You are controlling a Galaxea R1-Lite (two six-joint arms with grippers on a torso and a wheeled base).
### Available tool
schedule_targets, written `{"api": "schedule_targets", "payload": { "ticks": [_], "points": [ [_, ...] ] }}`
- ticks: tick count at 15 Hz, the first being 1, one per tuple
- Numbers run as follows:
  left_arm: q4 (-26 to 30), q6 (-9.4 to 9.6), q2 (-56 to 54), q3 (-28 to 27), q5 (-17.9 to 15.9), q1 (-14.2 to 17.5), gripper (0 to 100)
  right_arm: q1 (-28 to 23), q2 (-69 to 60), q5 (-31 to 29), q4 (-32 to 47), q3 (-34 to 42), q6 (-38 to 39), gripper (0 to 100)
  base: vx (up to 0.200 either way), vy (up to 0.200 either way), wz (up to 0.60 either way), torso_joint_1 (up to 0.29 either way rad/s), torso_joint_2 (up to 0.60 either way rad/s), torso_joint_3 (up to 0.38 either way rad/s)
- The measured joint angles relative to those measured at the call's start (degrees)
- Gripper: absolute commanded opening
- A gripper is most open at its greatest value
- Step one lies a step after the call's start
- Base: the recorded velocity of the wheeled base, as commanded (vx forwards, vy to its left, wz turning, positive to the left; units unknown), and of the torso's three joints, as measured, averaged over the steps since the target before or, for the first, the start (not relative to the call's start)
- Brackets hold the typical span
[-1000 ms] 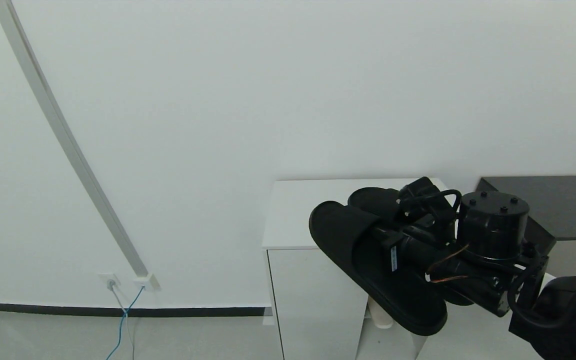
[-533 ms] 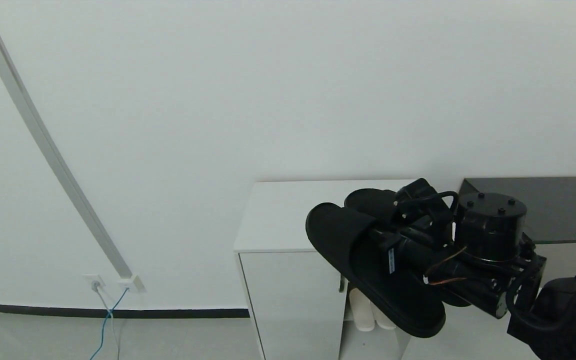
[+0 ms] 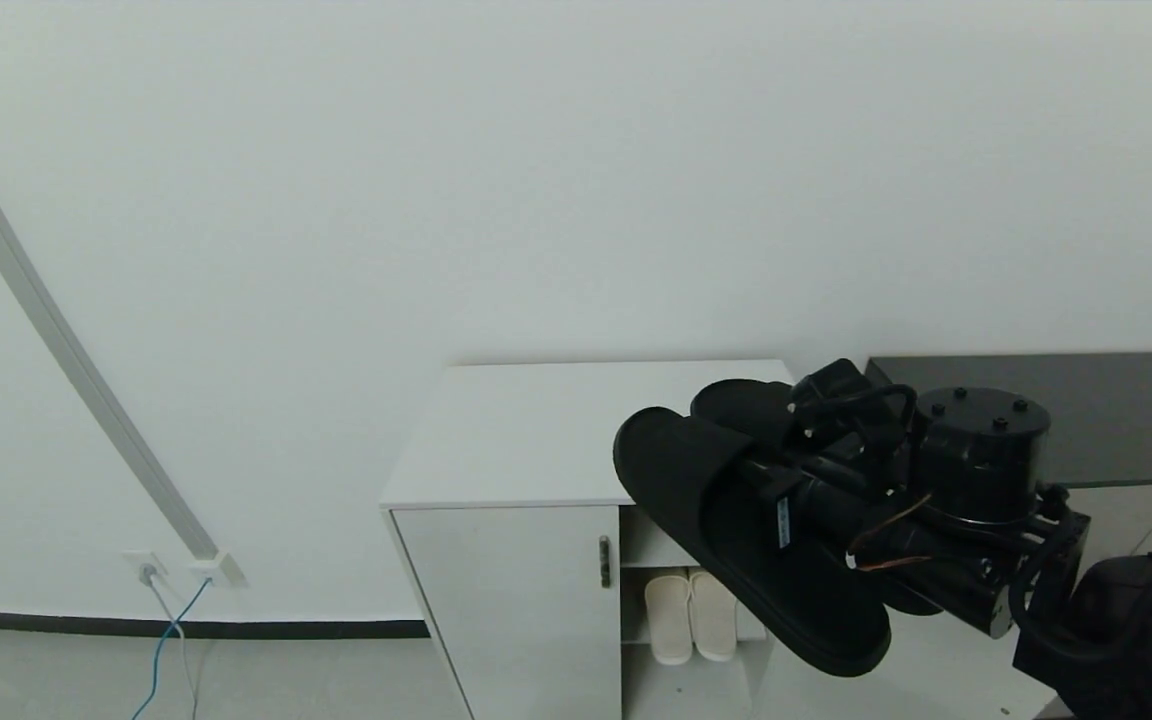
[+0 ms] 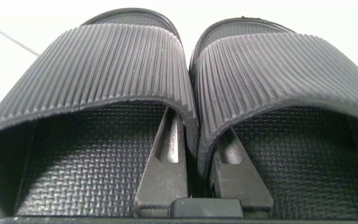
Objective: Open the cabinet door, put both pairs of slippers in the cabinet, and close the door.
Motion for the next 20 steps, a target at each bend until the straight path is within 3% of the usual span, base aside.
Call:
{"api": "schedule_targets", "payload": {
  "ticks": [20],
  "points": [
    [0.00,0.00,0.00,0.00,0.02,-0.05,0,4.13,0.22,0.06,-3.58,3.99,-0.17,0,0.000,0.000,0.00,0.000,0.00,0.000]
  ]
}}
